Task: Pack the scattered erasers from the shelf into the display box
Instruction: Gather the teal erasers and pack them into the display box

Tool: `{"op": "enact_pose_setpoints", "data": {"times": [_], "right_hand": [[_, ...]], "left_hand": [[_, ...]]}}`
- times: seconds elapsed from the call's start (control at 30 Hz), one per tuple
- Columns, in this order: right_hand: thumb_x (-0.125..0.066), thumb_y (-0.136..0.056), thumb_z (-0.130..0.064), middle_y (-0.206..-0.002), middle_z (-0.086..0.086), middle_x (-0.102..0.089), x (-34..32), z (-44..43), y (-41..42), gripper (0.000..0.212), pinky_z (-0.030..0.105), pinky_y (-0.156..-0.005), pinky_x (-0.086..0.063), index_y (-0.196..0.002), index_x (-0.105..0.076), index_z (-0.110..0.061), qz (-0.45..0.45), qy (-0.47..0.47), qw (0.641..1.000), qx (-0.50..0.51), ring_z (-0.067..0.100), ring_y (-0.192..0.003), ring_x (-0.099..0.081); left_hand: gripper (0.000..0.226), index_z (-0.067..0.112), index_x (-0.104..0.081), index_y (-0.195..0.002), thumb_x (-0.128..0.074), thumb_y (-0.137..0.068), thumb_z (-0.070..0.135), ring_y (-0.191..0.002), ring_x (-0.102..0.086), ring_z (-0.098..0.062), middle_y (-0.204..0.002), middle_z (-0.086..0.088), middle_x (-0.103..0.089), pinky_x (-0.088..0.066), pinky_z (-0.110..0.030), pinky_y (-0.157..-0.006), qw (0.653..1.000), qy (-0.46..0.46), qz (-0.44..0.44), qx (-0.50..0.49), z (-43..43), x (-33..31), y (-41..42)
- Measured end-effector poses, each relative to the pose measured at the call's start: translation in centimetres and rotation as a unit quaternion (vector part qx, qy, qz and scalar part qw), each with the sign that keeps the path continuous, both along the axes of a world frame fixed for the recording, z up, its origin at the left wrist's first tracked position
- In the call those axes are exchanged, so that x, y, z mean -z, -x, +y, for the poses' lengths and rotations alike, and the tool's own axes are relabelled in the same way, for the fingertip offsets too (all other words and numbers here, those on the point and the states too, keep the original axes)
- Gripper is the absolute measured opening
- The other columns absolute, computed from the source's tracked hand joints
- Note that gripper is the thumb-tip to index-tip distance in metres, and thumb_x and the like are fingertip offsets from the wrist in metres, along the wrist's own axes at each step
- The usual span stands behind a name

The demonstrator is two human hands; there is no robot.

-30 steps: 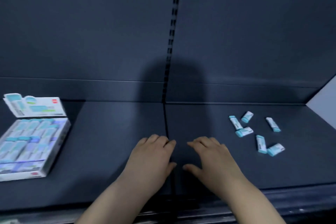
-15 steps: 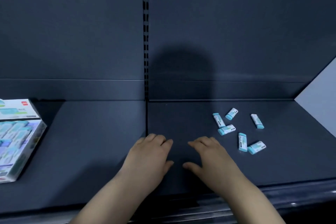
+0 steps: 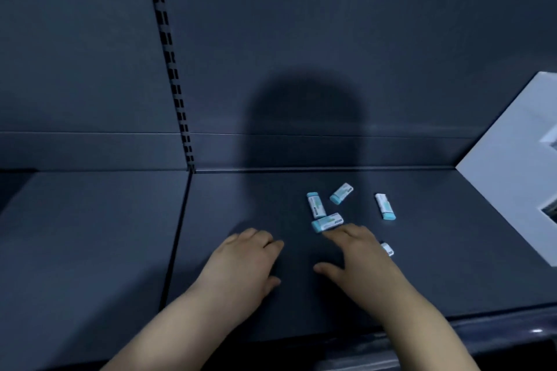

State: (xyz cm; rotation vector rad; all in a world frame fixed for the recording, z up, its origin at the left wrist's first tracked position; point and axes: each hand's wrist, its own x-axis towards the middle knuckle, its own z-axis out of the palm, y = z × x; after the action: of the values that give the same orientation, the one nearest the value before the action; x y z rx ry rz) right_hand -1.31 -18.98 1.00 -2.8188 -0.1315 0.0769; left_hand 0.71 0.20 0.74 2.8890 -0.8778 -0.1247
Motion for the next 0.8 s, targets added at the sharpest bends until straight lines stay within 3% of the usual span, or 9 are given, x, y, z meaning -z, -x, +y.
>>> {"op": "enact_pose_setpoints", "data": {"times": [0.13, 0.27, 0.4, 0.53, 0.8], "right_hand": [[-0.068, -0.08, -0.041, -0.129, -0.005, -0.046, -0.2, -6.9, -1.1, 0.06, 0.015, -0.098, -0.027, -0.133, -0.047, -0.024, 0.019, 0.028, 0.999, 0.005, 0.014, -0.123, -0.037], [-0.072, -0.077, -0.038, -0.13, -0.007, -0.043, 0.3, -12.0, -2.3, 0.062, 0.019, -0.102, -0.029, -0.132, -0.046, -0.028, 0.074, 0.036, 0.996, -0.03, 0.013, -0.125, -0.034], [-0.073, -0.076, -0.031, -0.122, -0.009, -0.047, 1.5, -14.2, -3.2, 0.049, 0.023, -0.102, -0.035, -0.122, -0.055, -0.031, 0.083, -0.009, 0.992, -0.092, 0.01, -0.12, -0.037], [-0.068, -0.079, -0.026, -0.111, -0.011, -0.05, 2.1, -14.5, -4.3, 0.03, 0.024, -0.096, -0.038, -0.109, -0.062, -0.029, 0.071, -0.047, 0.982, -0.167, 0.007, -0.112, -0.042], [-0.059, -0.088, -0.02, -0.115, -0.014, -0.053, 3.5, -15.0, -6.2, 0.036, 0.015, -0.095, -0.035, -0.121, -0.059, -0.034, 0.007, -0.052, 0.978, -0.201, 0.007, -0.114, -0.044]], "left_hand": [[0.063, 0.027, -0.021, -0.147, -0.049, -0.093, 0.041, -0.133, -0.027, -0.016, -0.145, 0.006, -0.031, -0.021, -0.026, -0.108, 1.0, 0.003, 0.013, -0.015, -6.0, 0.1, -0.6], [0.064, 0.028, -0.025, -0.146, -0.055, -0.09, 0.036, -0.133, -0.027, -0.016, -0.145, 0.008, -0.031, -0.023, -0.027, -0.107, 0.999, 0.008, 0.025, -0.023, -11.2, 0.6, -1.0], [0.061, 0.031, -0.018, -0.148, -0.048, -0.094, 0.031, -0.139, -0.018, -0.011, -0.153, 0.013, -0.019, -0.017, -0.024, -0.11, 0.998, 0.017, 0.027, -0.056, -13.9, 1.1, -1.1], [0.055, 0.034, -0.025, -0.145, -0.046, -0.095, 0.033, -0.137, -0.021, -0.009, -0.15, 0.015, -0.025, -0.02, -0.023, -0.108, 0.994, 0.03, 0.043, -0.099, -14.6, 1.2, -0.8], [0.053, 0.032, -0.017, -0.148, -0.036, -0.099, 0.031, -0.138, -0.019, -0.013, -0.153, 0.013, -0.019, -0.02, -0.025, -0.109, 0.986, 0.008, 0.051, -0.158, -14.3, 1.8, -0.4]]}}
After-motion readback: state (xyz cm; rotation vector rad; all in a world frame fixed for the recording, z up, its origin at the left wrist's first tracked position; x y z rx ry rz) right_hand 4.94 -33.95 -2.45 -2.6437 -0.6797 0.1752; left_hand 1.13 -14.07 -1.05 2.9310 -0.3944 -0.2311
